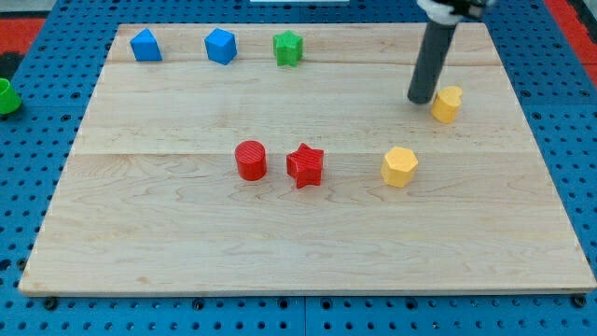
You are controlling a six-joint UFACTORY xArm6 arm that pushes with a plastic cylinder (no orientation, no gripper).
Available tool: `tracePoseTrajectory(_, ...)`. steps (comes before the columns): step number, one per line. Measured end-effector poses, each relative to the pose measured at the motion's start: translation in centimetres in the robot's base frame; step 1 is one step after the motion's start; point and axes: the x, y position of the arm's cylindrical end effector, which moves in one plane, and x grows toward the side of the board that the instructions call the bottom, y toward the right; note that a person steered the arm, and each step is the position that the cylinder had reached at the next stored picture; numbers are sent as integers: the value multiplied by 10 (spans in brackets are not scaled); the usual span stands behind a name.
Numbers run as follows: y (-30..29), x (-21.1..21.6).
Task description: Slide the yellow heart down a bit
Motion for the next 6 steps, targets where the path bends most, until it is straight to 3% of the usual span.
tracePoseTrajectory(1,28,-27)
tracePoseTrajectory(2,44,-18)
tracePoseTrajectory(3,49,21)
tracePoseTrajectory(5,22,8)
tracePoseTrajectory(6,18,56)
